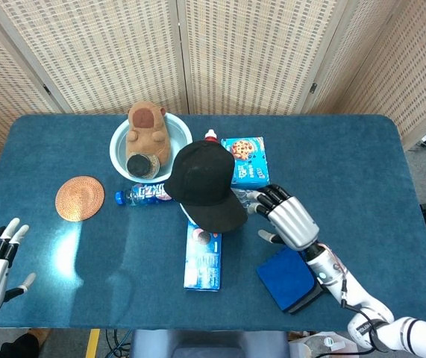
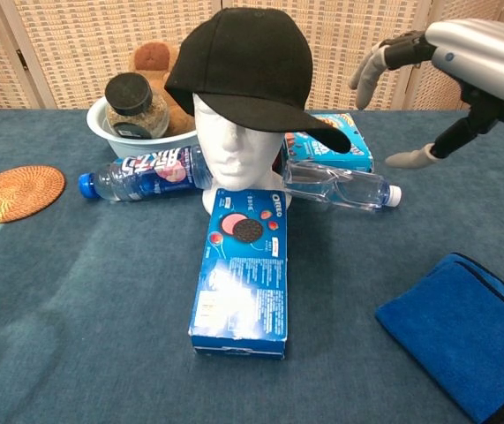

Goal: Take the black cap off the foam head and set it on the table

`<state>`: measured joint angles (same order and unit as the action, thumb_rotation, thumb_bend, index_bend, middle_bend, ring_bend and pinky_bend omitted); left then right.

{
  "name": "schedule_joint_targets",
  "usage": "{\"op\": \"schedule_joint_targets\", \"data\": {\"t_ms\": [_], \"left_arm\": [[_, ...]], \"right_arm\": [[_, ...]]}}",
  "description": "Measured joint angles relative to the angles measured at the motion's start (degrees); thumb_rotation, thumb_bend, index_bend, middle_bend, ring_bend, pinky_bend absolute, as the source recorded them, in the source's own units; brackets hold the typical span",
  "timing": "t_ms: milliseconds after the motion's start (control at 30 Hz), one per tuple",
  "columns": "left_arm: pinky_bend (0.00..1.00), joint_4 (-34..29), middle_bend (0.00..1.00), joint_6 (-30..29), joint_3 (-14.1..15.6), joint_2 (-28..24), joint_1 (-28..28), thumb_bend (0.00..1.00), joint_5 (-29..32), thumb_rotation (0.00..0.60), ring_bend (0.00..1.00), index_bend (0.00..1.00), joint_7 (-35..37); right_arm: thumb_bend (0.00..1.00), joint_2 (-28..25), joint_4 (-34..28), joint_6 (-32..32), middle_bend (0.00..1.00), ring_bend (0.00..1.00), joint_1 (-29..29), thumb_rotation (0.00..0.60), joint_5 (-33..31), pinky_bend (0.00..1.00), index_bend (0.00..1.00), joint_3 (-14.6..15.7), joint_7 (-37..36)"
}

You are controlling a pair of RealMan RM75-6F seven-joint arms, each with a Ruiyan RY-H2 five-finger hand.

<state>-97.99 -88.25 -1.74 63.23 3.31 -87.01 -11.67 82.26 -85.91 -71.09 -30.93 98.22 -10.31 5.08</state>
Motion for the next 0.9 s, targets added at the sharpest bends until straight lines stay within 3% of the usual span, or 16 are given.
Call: {"op": "schedule_joint_targets", "data": {"t_ms": [633, 733, 900], "left_arm": [[0.0, 0.3, 0.0, 1.17, -0.32, -0.4, 0.62, 0.19, 0.36, 0.6, 0.02, 0.0, 0.99], [0.0, 0.43, 0.0, 1.14, -0.28, -0.55, 0.56, 0.19, 0.35, 0.6, 0.02, 0.0, 1.29], [0.0, 0.68, 0.0, 1.14, -0.29, -0.61, 0.53, 0.19, 0.42, 0.6, 0.02, 0.0, 1.67]], "right_arm": [[0.08, 10.99, 11.38, -4.64, 0.35, 0.2, -4.82, 0.6, 0.9, 0.22, 0.53, -0.55, 0.1], [0.12, 12.51, 13.3, -5.52, 0.36, 0.2, -5.42, 0.6, 0.82, 0.22, 0.55, -0.61, -0.48], [0.29, 14.07, 15.94, -7.4, 0.4, 0.23, -6.28, 0.6, 1.12, 0.22, 0.59, -0.68, -1.68]]}}
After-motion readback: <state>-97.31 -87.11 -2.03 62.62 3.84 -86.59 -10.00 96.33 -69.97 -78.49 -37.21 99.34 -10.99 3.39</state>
